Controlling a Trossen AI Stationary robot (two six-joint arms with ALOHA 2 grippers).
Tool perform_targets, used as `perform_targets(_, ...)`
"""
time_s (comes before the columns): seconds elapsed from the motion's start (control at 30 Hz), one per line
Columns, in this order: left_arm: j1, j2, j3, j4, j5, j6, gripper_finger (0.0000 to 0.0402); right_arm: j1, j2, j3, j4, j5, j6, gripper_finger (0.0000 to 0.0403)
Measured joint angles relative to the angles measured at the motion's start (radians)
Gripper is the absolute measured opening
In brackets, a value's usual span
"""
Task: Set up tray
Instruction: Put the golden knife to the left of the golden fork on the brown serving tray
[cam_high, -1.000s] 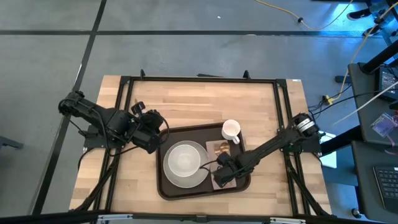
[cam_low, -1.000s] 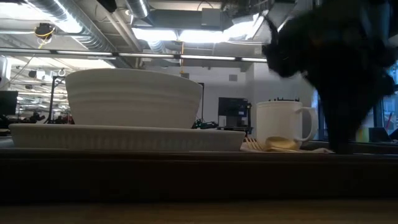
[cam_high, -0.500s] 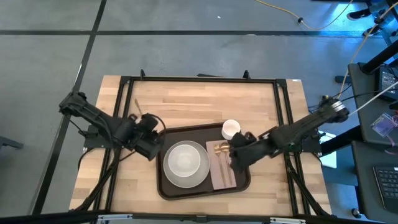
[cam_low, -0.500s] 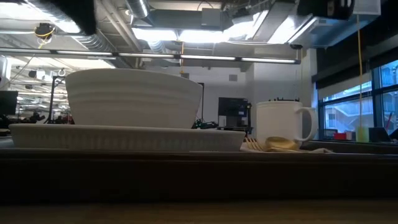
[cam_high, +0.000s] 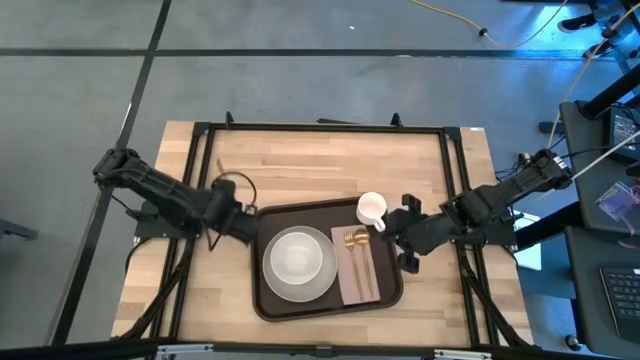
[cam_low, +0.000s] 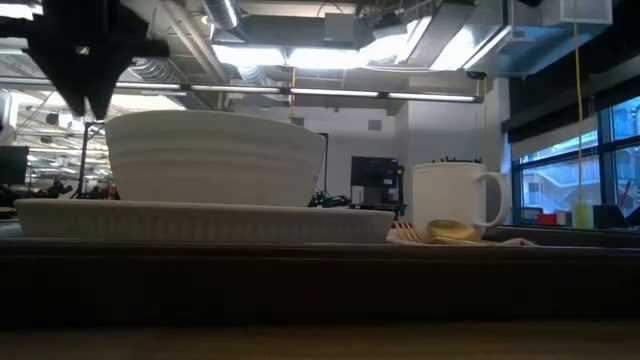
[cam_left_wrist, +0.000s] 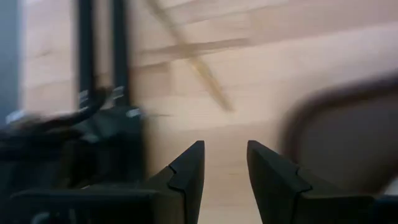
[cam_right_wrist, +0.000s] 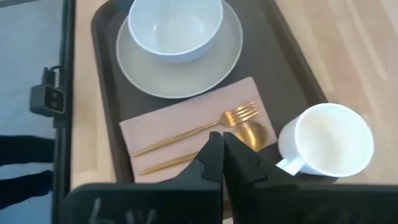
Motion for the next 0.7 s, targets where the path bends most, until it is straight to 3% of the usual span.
perform_targets(0.13,0.130,-0.035,-0.055,-0.014,0.031,-0.031,0.0114,-0.025,0.000,-0.003,-0.004,0.003,-0.014,0.0009)
perform_targets(0.33,0.296,-0.056,-0.120,0.062,-0.011,-0.043,0.0120,-0.053,0.000,-0.003,-0.023,0.004,-0.013,0.0005)
perform_targets(0.7,0.393,-0.056,-0.124,0.077,-0.025,-0.026,0.0117,-0.054,0.000,-0.003,-0.032,0.004,-0.018,0.0011)
